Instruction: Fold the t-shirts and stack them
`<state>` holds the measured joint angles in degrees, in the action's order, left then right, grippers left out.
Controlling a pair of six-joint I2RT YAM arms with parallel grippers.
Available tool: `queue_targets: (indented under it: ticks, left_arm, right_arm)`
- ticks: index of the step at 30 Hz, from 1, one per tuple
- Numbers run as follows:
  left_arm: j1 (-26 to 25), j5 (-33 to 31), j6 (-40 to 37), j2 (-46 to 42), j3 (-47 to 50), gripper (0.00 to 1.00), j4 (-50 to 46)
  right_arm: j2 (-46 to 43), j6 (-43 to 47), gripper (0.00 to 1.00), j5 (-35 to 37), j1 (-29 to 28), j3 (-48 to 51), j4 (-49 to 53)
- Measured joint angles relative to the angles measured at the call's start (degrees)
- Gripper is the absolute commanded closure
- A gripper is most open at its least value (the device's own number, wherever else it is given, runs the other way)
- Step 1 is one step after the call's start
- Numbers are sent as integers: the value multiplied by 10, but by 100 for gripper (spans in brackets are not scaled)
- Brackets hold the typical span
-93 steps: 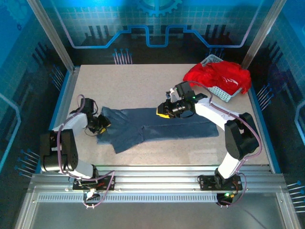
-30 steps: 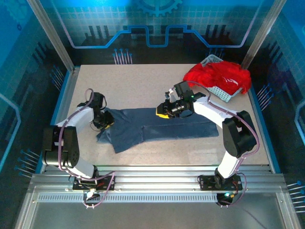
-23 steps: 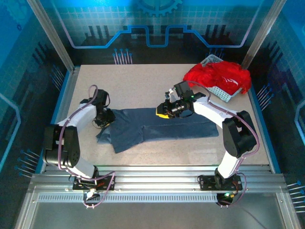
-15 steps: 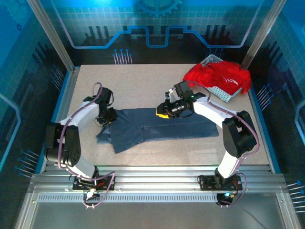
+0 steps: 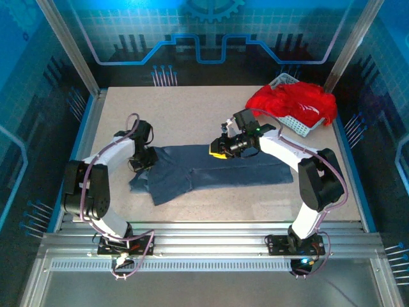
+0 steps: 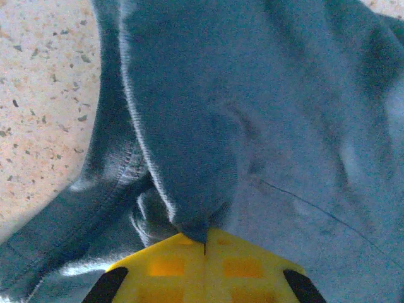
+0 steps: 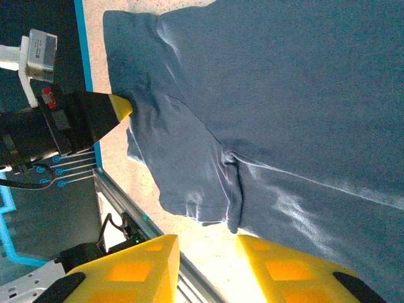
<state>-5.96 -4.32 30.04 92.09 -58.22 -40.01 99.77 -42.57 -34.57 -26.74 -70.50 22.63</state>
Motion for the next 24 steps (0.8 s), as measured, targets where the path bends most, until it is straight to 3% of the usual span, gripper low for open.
queue_targets:
  ticks: [11, 24]
  left_arm:
    - [7, 7, 26, -78, 62, 100, -13]
    - [89, 84, 68, -78, 55, 100, -7]
  right_arm:
    - [0, 2, 70, 0, 0, 0, 0]
    - [0, 5, 70, 0, 0, 0, 5]
